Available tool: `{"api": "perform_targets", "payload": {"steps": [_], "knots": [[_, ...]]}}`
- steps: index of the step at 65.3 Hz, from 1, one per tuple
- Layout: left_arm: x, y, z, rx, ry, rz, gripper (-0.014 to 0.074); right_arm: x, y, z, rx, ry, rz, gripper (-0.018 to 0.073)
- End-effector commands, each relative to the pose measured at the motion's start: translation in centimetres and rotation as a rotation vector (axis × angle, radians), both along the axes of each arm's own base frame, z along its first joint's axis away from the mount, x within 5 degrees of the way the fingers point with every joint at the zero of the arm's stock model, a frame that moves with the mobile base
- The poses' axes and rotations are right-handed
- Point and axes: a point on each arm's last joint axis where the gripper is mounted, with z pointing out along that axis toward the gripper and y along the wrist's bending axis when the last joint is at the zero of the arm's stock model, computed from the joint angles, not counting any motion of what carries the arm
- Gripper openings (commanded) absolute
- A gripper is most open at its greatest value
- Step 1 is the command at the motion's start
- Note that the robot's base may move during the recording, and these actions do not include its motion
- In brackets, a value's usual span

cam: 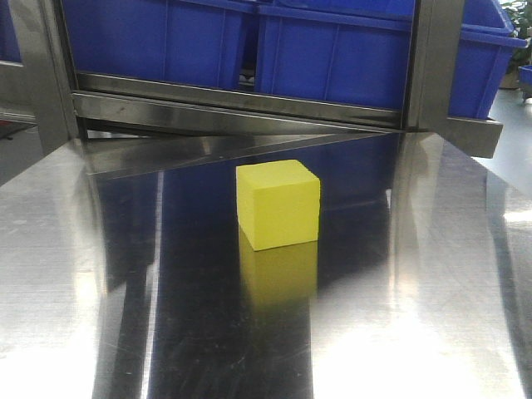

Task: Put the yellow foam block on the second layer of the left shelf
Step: 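Move the right gripper above the yellow foam cube on the table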

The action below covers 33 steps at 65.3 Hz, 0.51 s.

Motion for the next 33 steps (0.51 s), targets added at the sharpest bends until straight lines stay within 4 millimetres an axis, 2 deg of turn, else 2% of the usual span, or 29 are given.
{"api": "perform_targets", "payload": {"steps": [1,4,19,25,33], "knots": [[0.1,-0.1,-0.2,-0.01,-0.049,-0.016,0.0136,-0.3,0.0,2.5,-0.006,-0.162,-0.004,0.0056],[0.1,-0.1,-0.2,-0.01,-0.049,-0.016,0.0136,-0.5,0.0,3.4,-0.004,-0.187,-0.004,0.0056],[0.1,-0.1,-0.2,-0.01,-0.049,-0.016,0.0136,-2.4,0.0,10.7,-0.002,-0.336,-0.004,0.0056],[0.1,-0.1,-0.2,-0.01,-0.049,-0.016,0.0136,-2.2,0.0,13.0,0.016,-0.308,0.001,0.0056],[0.1,-0.1,-0.2,-0.01,-0.049,-0.016,0.0136,-0.9,0.1,16.3,0.062,-0.21,0.018,0.0058]]}}
